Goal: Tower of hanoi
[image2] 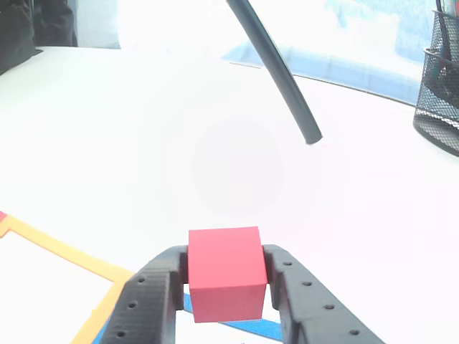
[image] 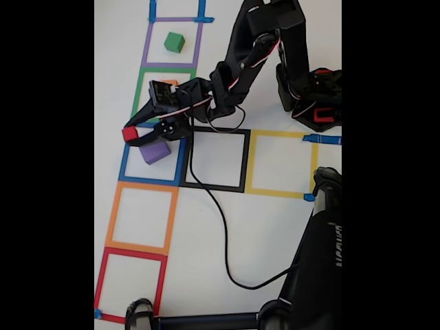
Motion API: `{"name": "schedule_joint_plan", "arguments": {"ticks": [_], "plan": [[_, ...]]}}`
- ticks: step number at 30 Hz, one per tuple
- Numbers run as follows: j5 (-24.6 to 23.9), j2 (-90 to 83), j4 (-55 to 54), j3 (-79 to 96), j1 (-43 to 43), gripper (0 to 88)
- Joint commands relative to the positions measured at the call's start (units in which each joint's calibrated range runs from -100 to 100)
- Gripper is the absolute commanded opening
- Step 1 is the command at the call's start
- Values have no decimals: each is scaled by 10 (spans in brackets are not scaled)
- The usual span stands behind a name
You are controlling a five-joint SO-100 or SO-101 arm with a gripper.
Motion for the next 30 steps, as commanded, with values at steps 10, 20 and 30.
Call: {"name": "schedule_joint_plan", "arguments": {"ticks": [10,20,30], "plan": [[4,-380,515,-24,150,15],[4,-455,997,-379,267,14],[4,-389,1266,-693,403,9]]}}
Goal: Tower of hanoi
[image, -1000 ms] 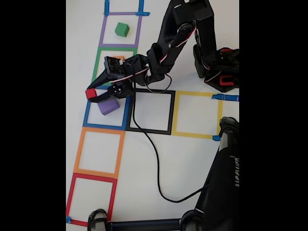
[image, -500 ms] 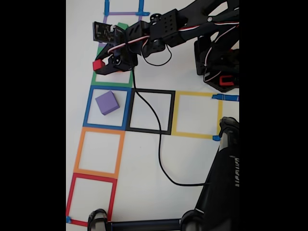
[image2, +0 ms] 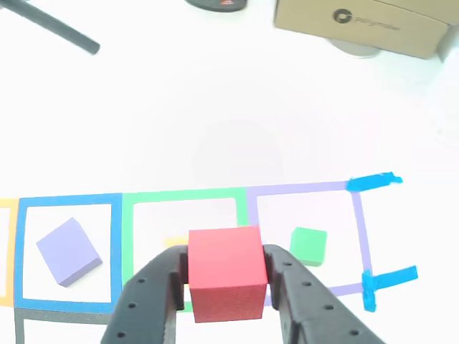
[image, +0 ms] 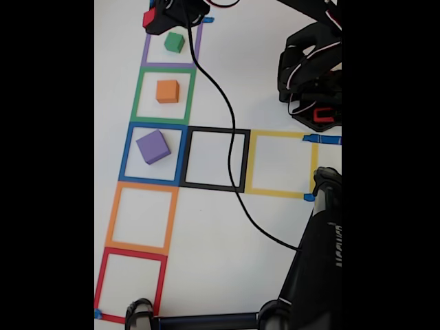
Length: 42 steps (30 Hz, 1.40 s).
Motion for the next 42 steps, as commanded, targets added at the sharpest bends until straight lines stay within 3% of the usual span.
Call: {"name": "schedule_joint_plan", "arguments": {"ticks": [1,9,16,22,33,42], "plan": [[0,5,75,-75,63,9],[0,-29,-59,122,135,9],[0,-63,-324,393,186,9],[0,-15,-533,526,197,9],[0,170,-863,616,198,9],[0,270,-978,622,219,9]]}}
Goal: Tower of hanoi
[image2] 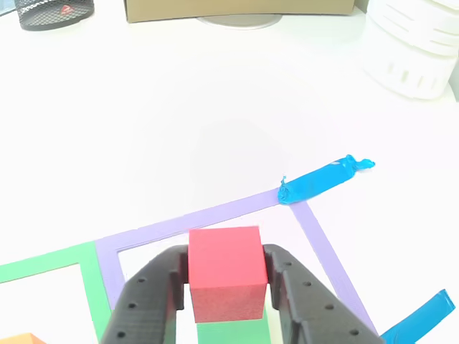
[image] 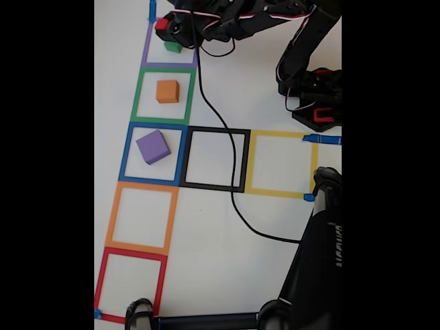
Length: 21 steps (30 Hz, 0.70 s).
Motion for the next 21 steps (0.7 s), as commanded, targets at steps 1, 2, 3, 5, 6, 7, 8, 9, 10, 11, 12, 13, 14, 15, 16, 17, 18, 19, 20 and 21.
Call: {"name": "schedule_joint_plan", "arguments": {"ticks": [1,2,3,5,6,7,8,9,10,11,12,13,14,15,16,17,18,19,20,21], "plan": [[0,34,-61,-6,16,9],[0,44,-73,-4,19,9],[0,53,-84,-1,23,9],[0,65,-101,7,29,9],[0,71,-109,9,29,9],[0,75,-115,13,30,9],[0,80,-122,18,30,9],[0,82,-129,22,27,9],[0,84,-136,28,23,9],[0,84,-143,33,21,9],[0,86,-150,38,19,9],[0,88,-156,41,18,9],[0,94,-165,45,17,9],[0,99,-175,46,15,9],[0,106,-185,47,14,9],[0,114,-195,47,14,9],[0,122,-201,44,13,9],[0,129,-206,41,12,9],[0,135,-214,39,11,9],[0,141,-220,38,10,9]]}}
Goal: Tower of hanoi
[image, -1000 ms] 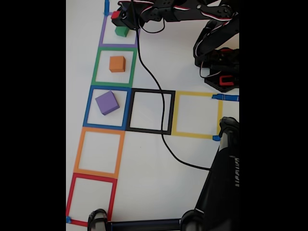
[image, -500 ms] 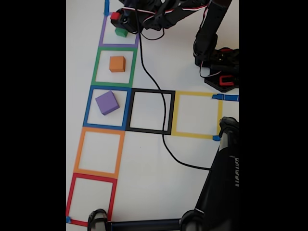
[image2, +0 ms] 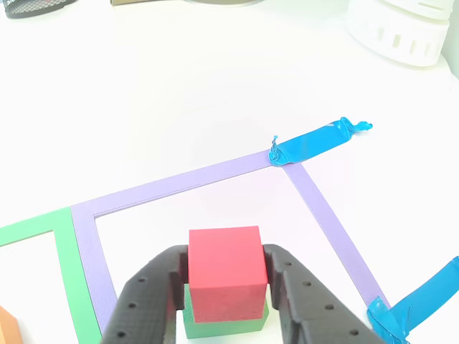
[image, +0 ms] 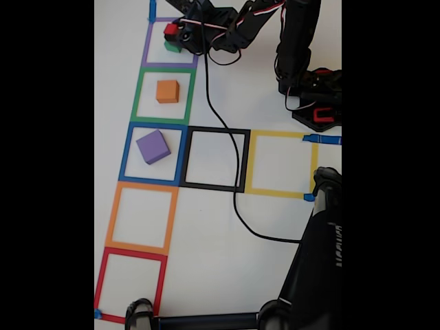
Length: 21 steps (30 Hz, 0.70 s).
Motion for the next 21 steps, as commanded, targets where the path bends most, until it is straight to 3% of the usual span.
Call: {"name": "schedule_joint_plan", "arguments": {"ticks": [1,21], "plan": [[4,10,-37,-11,-9,9],[4,54,-63,-38,-18,19]]}}
